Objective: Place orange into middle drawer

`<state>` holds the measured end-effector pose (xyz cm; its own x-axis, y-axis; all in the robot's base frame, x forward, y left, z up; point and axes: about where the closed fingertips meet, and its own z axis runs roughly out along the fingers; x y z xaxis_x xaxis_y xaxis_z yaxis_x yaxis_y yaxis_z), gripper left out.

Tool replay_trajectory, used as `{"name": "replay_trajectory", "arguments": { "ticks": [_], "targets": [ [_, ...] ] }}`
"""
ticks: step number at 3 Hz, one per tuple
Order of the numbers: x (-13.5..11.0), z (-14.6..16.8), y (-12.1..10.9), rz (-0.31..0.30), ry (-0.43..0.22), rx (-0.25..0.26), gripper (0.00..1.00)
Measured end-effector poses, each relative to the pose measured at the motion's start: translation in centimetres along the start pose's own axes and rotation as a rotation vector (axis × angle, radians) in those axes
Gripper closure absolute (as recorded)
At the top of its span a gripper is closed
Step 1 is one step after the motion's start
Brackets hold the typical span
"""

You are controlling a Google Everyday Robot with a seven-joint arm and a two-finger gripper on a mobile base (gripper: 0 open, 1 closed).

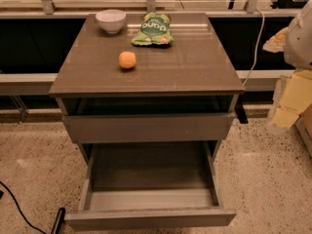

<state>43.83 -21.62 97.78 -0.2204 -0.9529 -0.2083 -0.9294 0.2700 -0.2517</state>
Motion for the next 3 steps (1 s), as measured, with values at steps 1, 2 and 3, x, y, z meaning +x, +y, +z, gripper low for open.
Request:
{"name": "replay_trajectory", "arguments": {
  "ticks": [1,2,3],
  "targets": [
    [0.0,0.0,0.0,0.000,0.000,0.000,0.00],
    [-2.6,2.1,-1.3,-0.037,-0.057,-0.014,0.00],
    [-9.2,5.9,-5.6,-0.114,-0.155,-0.020,0.00]
  ]
}}
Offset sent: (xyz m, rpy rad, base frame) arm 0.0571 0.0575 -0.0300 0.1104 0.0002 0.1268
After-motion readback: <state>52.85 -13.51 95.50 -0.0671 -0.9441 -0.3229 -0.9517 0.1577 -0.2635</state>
